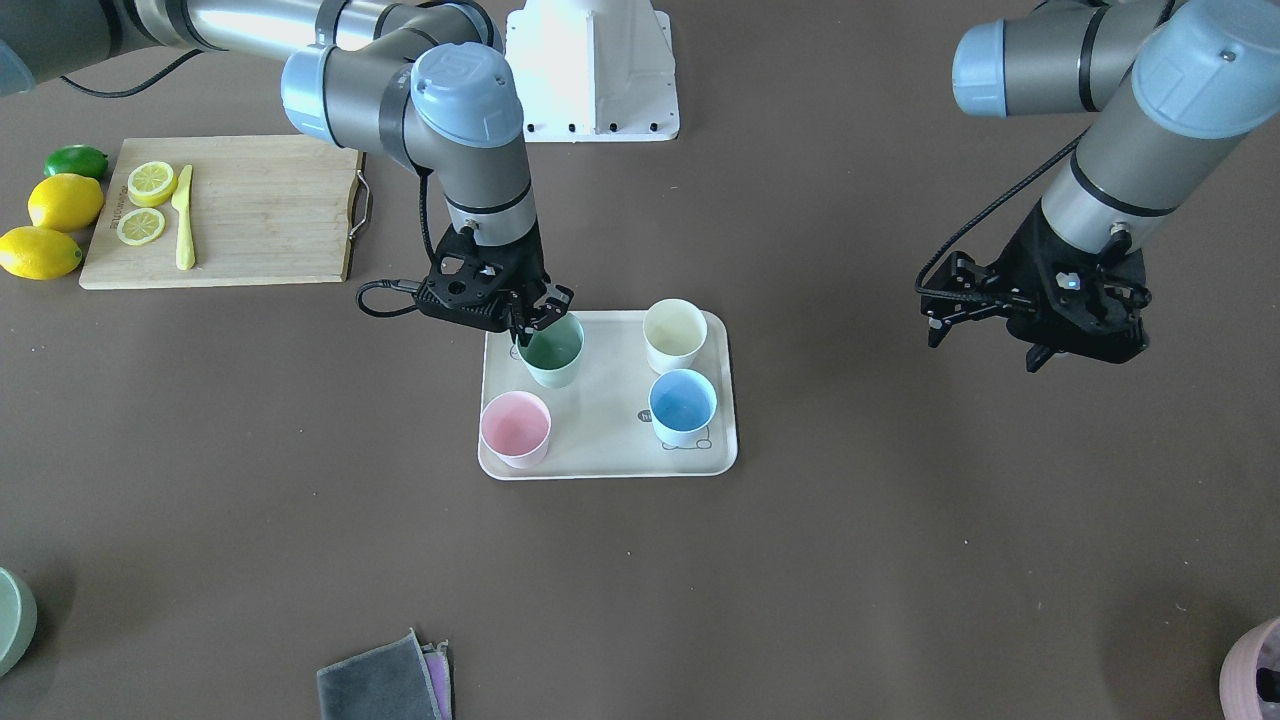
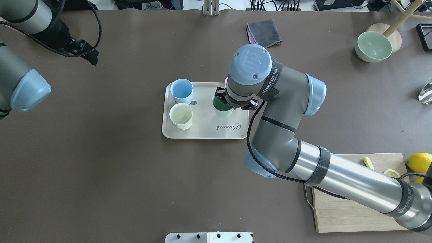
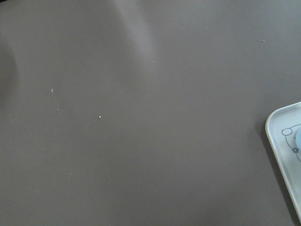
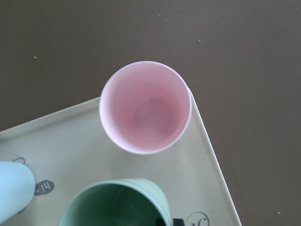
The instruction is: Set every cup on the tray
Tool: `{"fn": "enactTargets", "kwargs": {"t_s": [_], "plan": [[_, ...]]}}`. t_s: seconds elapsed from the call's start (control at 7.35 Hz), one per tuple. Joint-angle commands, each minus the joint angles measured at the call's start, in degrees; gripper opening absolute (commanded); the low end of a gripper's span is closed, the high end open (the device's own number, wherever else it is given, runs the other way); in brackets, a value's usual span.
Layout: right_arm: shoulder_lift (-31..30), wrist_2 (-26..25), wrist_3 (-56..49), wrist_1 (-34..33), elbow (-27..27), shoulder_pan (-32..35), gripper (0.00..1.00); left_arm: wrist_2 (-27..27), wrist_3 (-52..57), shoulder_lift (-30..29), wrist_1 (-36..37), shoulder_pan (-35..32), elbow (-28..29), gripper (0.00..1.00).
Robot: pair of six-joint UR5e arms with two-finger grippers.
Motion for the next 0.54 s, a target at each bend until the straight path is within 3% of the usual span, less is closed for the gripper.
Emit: {"fn": "enactTargets", "kwargs": {"t_s": [0.0,0.27,0.41], "plan": [[-0.3,0.4,-0.5,-0.3,1.2,0.7,1.0,-0.1,0.2,0.0,0.0,0.3,-0.2,0.98],[-3.3,4.2,-3.6,-3.0,6.8,5.5,1.0,-0.1,0.3,0.6,0.0,0.3,-0.3,0.98],[-6.6,6.7,-10.6,-6.0,10.3,9.9,1.0,-0.2,0.3,2.3,0.3,-0.9,-1.6,0.98]]}}
